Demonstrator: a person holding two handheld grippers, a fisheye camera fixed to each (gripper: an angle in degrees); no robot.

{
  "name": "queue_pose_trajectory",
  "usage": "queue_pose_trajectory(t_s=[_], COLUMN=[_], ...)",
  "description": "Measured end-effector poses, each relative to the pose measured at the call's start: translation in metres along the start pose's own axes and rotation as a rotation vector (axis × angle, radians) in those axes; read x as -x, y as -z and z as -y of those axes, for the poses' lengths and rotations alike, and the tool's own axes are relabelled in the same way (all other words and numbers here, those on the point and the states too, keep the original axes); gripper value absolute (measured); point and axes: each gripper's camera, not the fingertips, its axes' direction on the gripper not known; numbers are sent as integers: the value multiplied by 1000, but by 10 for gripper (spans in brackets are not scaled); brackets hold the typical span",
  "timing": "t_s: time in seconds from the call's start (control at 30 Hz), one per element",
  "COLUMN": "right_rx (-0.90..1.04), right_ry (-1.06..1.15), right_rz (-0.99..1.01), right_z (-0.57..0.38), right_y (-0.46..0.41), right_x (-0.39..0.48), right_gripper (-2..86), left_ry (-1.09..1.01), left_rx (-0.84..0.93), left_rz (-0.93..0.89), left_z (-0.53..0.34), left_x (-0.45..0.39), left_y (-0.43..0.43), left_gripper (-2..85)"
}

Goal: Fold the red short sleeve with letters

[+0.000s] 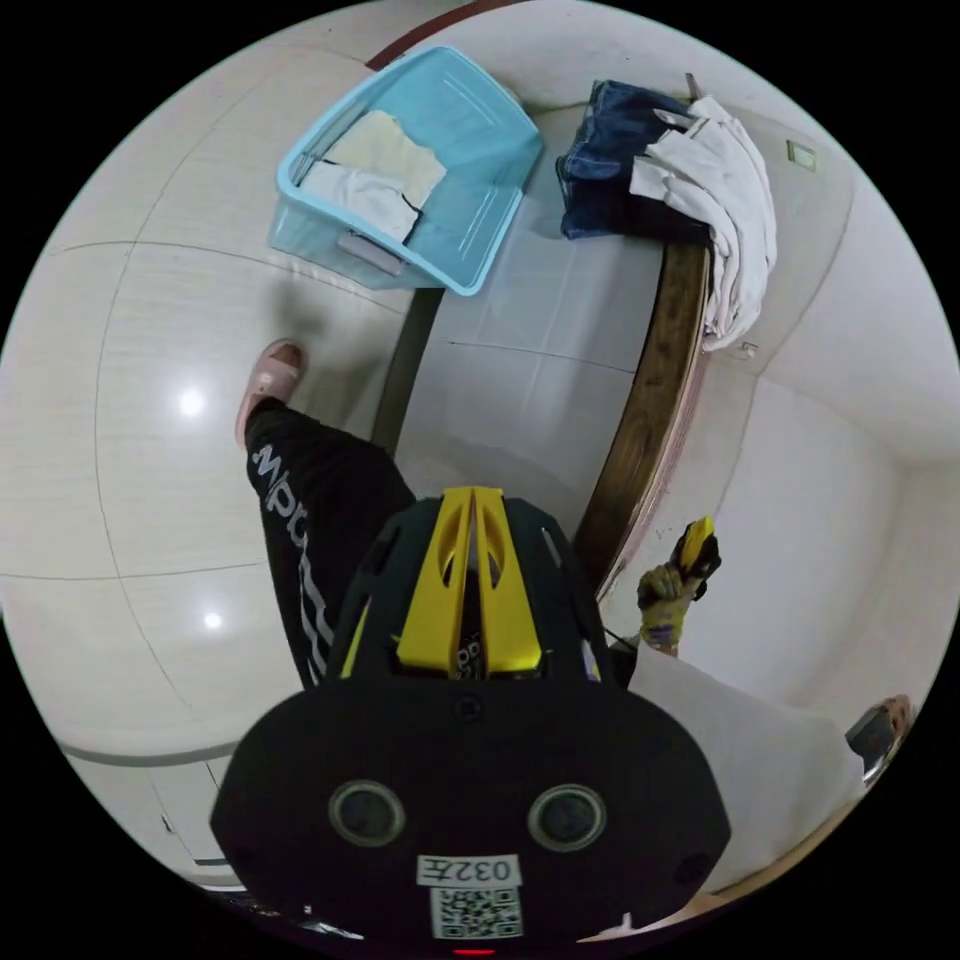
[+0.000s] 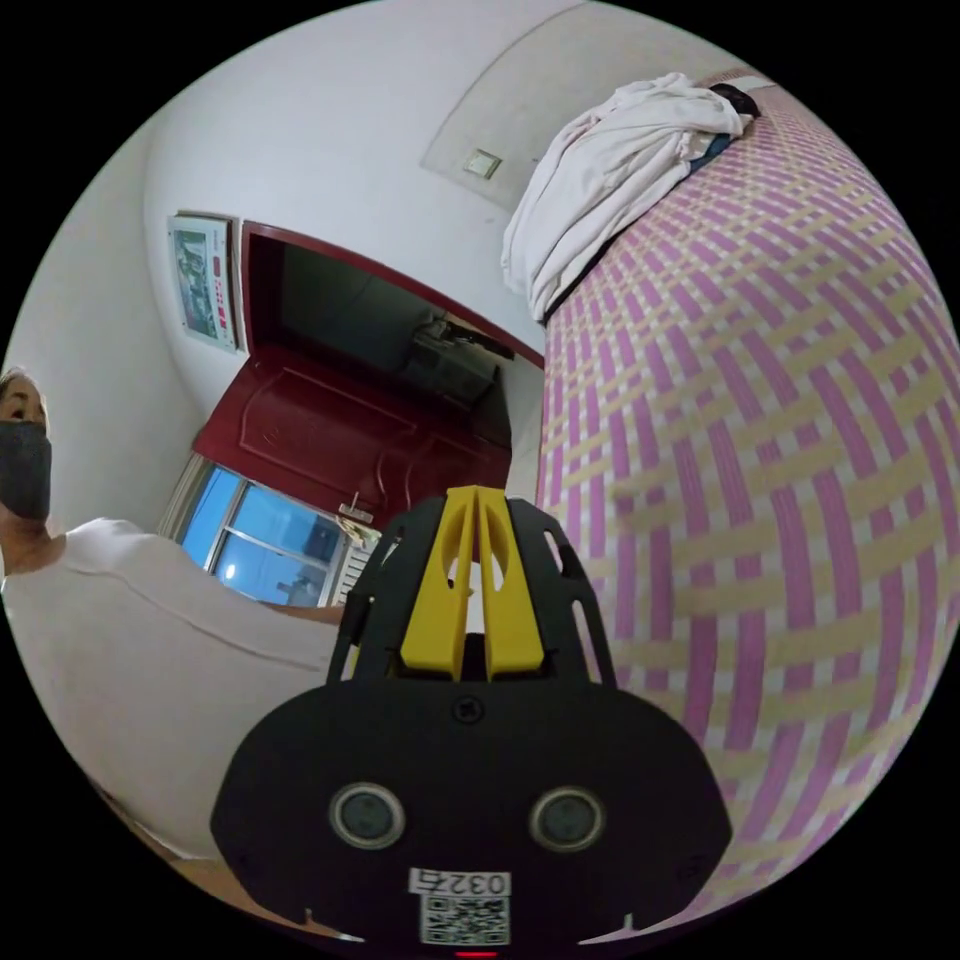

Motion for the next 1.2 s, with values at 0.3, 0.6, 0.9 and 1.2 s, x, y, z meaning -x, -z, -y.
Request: queue_pose_trajectory(t_s=[0.3,0.6,0.9,1.2], right_rx=[-147,-316,-234,-222], right_ry=[-8,-106,-231,-305], right_rz=[59,12,-121,-189], right_z=[120,183,212,229], right_y=[-49,-77,-95,-107], right_x=[-62,-108,-123,-134], right_gripper=[-10,-10,-10,-10], left_ry=[-165,-257,-426,-466], left_rx=[137,301,385,318], left_rz=[139,167,308,358], left_z=[122,312,425,497], left_x=[0,21,53,104], left_y=[-16,-61,-171,-283], left_gripper=[-14,-6,12,17])
